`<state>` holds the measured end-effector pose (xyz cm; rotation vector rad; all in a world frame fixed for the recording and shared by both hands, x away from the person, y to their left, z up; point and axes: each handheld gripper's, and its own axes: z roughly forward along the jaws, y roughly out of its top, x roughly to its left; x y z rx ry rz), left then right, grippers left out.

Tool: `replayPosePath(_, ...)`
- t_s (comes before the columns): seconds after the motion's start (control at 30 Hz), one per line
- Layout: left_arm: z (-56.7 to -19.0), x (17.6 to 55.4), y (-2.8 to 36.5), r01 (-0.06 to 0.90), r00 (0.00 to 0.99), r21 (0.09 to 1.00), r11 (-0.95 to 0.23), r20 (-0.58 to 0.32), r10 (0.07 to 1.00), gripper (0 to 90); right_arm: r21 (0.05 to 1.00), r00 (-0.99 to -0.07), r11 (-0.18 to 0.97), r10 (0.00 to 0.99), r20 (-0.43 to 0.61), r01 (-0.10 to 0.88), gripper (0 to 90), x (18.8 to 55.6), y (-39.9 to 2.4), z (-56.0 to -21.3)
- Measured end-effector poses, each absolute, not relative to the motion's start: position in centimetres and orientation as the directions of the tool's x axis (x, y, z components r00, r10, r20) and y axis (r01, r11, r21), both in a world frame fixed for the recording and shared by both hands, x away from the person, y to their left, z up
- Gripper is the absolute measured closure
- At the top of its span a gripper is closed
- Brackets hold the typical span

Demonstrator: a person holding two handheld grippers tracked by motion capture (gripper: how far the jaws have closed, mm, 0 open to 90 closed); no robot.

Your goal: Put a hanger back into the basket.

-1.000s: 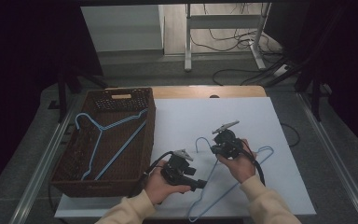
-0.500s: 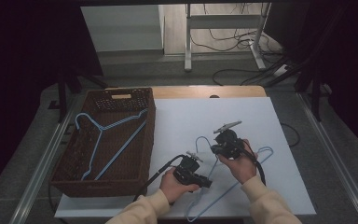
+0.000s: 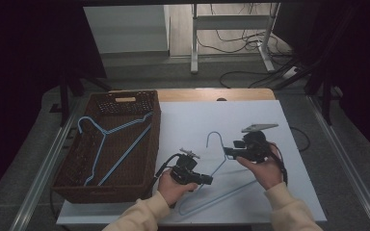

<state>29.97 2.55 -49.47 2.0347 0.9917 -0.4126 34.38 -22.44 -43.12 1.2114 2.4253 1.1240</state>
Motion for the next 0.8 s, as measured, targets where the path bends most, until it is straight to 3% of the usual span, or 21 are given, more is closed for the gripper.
replayPosePath(0.17,-47.4,29.5,3.8,0.776,0.626,0.56,-0.291,-0.627,0.463,86.6,0.757,-0.631,0.318,0.76,0.156,0.571,38.3,32.9,-25.9,-42.4)
replayPosePath(0.37,-44.0,28.5,5.4,0.749,0.656,0.612,-0.253,-0.633,0.411,86.5,0.811,-0.595,0.221,0.782,0.184,0.542,37.0,31.4,-29.9,-41.5)
replayPosePath(0.8,-38.6,28.2,12.6,0.703,0.682,0.697,-0.138,-0.608,0.406,86.5,0.81,-0.584,0.213,0.79,0.187,0.547,35.8,31.5,-31.3,-42.1)
